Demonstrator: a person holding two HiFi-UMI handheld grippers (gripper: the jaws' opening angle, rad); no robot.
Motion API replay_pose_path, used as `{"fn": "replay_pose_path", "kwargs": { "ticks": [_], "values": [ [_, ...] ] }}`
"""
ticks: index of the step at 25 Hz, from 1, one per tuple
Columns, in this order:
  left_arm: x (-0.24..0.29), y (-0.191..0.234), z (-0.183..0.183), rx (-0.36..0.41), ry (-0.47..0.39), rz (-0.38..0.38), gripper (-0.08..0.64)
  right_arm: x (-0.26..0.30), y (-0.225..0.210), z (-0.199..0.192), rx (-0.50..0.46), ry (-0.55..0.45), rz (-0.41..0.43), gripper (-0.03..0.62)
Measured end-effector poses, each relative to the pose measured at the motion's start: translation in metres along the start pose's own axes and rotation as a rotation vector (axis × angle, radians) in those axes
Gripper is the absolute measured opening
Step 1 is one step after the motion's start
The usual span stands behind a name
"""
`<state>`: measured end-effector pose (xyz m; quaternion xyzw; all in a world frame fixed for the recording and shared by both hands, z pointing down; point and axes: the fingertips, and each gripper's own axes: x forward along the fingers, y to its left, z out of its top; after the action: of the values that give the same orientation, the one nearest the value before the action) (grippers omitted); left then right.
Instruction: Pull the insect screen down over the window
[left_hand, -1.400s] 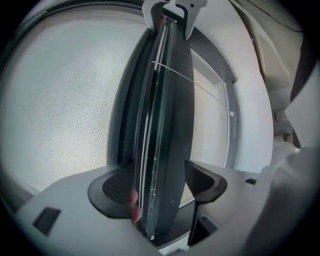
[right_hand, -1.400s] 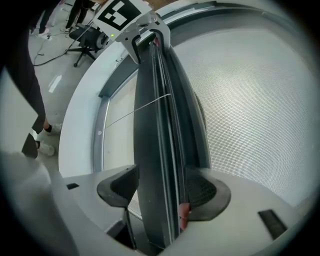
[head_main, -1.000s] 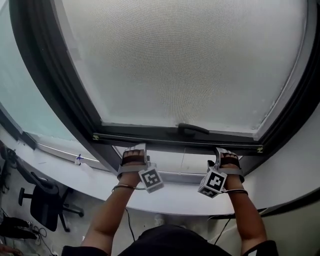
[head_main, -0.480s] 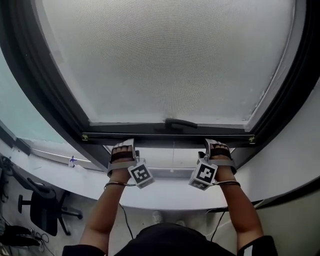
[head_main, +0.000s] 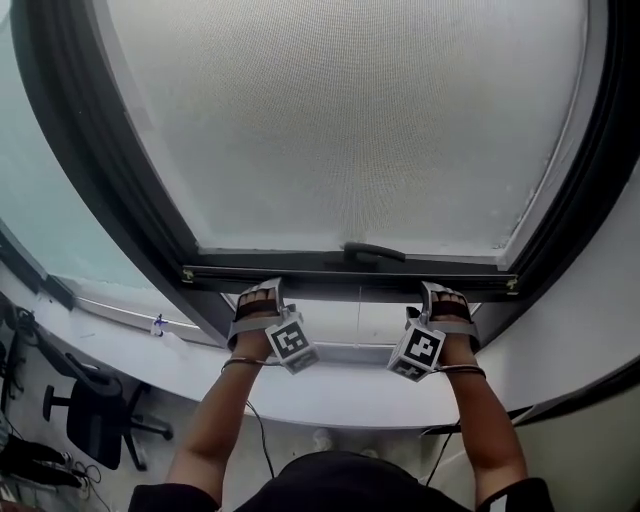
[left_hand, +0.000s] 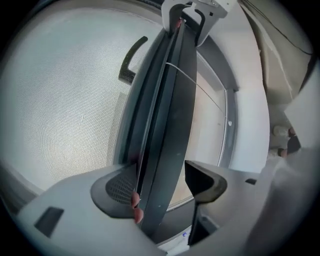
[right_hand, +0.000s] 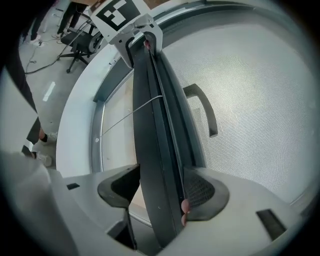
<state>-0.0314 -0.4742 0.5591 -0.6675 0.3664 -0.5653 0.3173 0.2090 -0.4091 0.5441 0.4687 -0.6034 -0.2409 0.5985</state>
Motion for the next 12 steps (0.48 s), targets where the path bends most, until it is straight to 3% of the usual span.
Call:
{"fn": "replay_pose_path", "kwargs": {
  "ticks": [3, 6, 12],
  "values": [
    [-0.002, 0.001, 0.0, -0.031, -0.011, -0.011, 0.307, 0.004, 0.004, -0.005, -0.01, 0.004, 0.008, 0.282],
    [-0.006, 0.004, 0.002, -0.049, -0.018, -0.003, 0.307, -0.001, 0.001, -0.003, 0.046, -0.025, 0.017, 0.282],
    [-0.04, 0.023, 0.012, -0.221, -0.098, 0.031, 0.287, -0.033, -0.03, 0.0, 0.374, -0.182, 0.029, 0.281]
  ]
}}
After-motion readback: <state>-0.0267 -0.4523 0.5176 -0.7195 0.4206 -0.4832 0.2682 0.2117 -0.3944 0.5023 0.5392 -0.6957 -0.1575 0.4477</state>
